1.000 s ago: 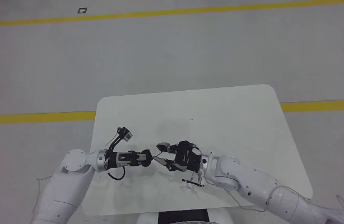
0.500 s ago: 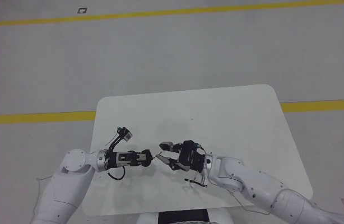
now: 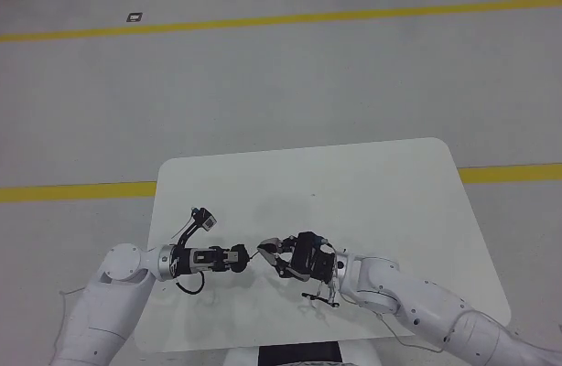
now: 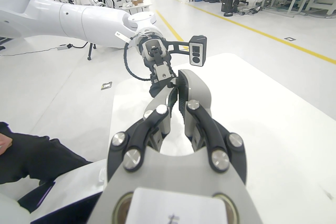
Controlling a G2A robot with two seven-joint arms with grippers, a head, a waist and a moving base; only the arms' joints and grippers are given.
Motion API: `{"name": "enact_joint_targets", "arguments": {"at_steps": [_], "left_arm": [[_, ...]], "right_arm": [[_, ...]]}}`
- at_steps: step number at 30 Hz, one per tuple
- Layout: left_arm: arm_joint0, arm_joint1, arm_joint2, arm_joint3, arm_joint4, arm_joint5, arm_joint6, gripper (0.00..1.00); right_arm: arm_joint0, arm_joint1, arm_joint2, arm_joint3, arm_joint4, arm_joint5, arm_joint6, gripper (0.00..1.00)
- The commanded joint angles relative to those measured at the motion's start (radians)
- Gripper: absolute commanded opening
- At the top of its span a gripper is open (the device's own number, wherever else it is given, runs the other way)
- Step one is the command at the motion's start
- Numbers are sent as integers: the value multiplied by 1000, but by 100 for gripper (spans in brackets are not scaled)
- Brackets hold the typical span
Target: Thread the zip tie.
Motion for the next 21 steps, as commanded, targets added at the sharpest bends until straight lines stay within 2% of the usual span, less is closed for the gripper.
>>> {"name": "enact_joint_targets", "arguments": {"at_steps": [1, 13, 21], "left_arm": [[0, 0, 0, 0, 0, 0, 0, 0], [0, 0, 0, 0, 0, 0, 0, 0], [0, 0, 0, 0, 0, 0, 0, 0]], "right_arm": [[2, 0, -1, -4, -4, 0, 5, 0], [22, -13, -23, -8, -13, 0, 59, 0], [6, -20, 4, 2, -10, 10, 74, 0]]}}
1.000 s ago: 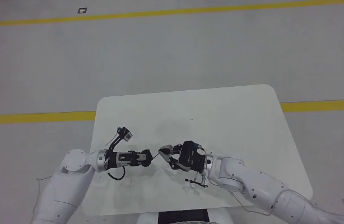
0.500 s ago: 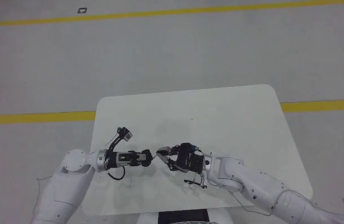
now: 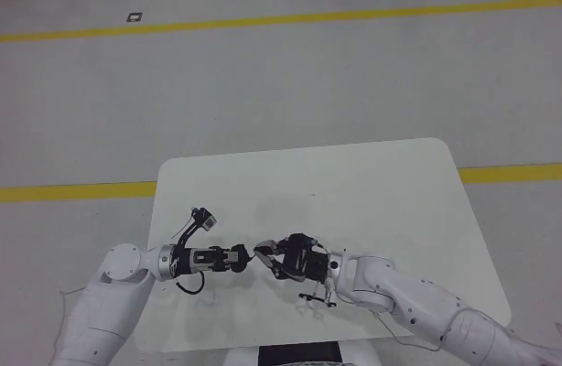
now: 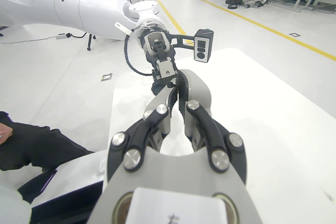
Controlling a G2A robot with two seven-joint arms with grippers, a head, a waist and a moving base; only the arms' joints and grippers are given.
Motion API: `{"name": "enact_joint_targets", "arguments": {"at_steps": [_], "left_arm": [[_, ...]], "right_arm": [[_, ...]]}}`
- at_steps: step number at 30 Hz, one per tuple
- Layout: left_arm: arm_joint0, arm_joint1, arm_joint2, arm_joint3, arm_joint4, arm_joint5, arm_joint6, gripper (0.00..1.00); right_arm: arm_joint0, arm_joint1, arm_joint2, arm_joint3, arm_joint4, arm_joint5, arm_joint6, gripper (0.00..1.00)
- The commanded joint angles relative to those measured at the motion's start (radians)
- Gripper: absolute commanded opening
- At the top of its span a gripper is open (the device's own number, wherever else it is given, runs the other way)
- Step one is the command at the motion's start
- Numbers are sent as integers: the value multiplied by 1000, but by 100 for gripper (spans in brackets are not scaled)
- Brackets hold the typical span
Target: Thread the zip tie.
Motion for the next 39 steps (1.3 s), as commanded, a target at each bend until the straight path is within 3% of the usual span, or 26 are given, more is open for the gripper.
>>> {"name": "enact_joint_targets", "arguments": {"at_steps": [1, 15, 28, 39], "left_arm": [[0, 0, 0, 0, 0, 0, 0, 0], [0, 0, 0, 0, 0, 0, 0, 0], [0, 0, 0, 0, 0, 0, 0, 0], [0, 0, 0, 0, 0, 0, 0, 0]], "right_arm": [[-8, -1, 11, 0, -1, 7, 1, 0], [-61, -6, 72, -36, -25, 39, 97, 0], [-72, -28, 80, -48, -30, 7, 125, 0], [-89, -43, 93, -40, -23, -6, 89, 0]]}}
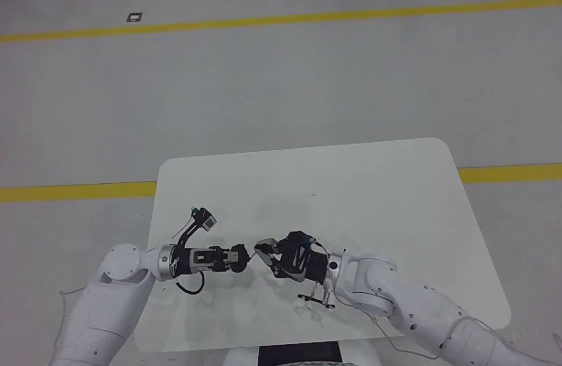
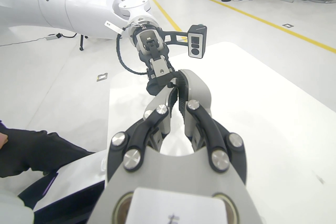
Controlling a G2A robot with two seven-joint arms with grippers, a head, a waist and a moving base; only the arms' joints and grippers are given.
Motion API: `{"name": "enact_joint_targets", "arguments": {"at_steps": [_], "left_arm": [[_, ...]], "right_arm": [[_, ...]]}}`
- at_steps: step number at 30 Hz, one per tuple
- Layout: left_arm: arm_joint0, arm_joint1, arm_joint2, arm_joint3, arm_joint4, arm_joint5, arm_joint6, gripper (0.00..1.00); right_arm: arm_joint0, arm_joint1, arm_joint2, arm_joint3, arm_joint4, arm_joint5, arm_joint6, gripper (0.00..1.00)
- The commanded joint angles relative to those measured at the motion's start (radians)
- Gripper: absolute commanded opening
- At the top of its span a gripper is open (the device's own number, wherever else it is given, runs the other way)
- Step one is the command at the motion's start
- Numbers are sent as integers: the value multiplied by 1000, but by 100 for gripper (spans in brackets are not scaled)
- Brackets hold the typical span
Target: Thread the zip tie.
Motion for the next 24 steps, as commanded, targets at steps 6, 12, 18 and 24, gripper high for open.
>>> {"name": "enact_joint_targets", "arguments": {"at_steps": [6, 12, 18, 24], "left_arm": [[0, 0, 0, 0, 0, 0, 0, 0], [0, 0, 0, 0, 0, 0, 0, 0], [0, 0, 0, 0, 0, 0, 0, 0], [0, 0, 0, 0, 0, 0, 0, 0]], "right_arm": [[5, -9, -18, 11, 5, 0, 2, 0], [15, -19, -31, 28, 14, 0, 11, 0], [20, -25, -34, 37, 21, 0, 3, 0], [13, -23, -22, 30, 17, 0, -13, 0]]}}
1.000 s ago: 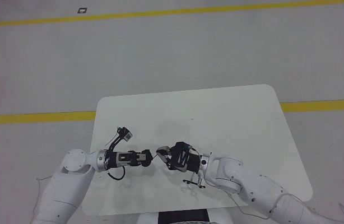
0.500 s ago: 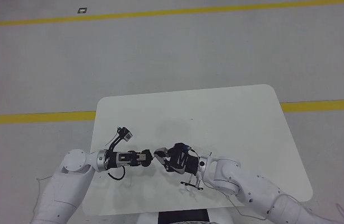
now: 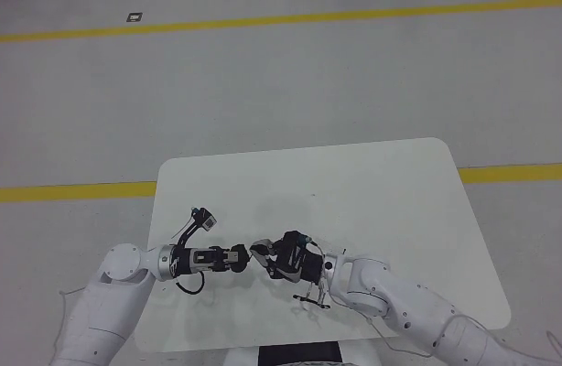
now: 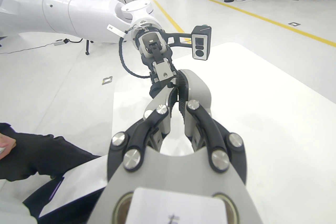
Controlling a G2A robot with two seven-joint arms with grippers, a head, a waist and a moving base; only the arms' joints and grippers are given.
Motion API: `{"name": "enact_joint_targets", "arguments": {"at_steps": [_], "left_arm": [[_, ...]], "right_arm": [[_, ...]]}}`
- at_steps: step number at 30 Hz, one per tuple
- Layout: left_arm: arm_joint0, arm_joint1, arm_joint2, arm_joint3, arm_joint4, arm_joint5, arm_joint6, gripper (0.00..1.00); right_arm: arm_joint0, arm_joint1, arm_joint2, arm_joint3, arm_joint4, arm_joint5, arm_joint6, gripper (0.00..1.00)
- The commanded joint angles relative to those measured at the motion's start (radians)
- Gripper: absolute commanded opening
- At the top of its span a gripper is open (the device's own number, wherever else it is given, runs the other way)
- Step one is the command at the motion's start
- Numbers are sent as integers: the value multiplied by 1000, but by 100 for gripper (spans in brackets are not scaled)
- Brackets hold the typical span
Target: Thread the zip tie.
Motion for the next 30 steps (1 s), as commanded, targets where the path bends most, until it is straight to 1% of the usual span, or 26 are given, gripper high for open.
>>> {"name": "enact_joint_targets", "arguments": {"at_steps": [1, 5, 14, 27, 28, 29, 30], "left_arm": [[0, 0, 0, 0, 0, 0, 0, 0], [0, 0, 0, 0, 0, 0, 0, 0], [0, 0, 0, 0, 0, 0, 0, 0], [0, 0, 0, 0, 0, 0, 0, 0], [0, 0, 0, 0, 0, 0, 0, 0], [0, 0, 0, 0, 0, 0, 0, 0], [0, 0, 0, 0, 0, 0, 0, 0]], "right_arm": [[-3, 1, 1, -2, 0, 0, -1, 0], [-1, 1, -13, 3, 11, 0, 0, 0], [24, -3, -45, 28, 35, 0, -19, 0], [44, 3, -70, 44, 54, 0, -55, 1], [44, 4, -69, 45, 54, 0, -57, 19], [44, 5, -69, 45, 53, 0, -58, 69], [43, 6, -68, 45, 51, 0, -60, 100]]}}
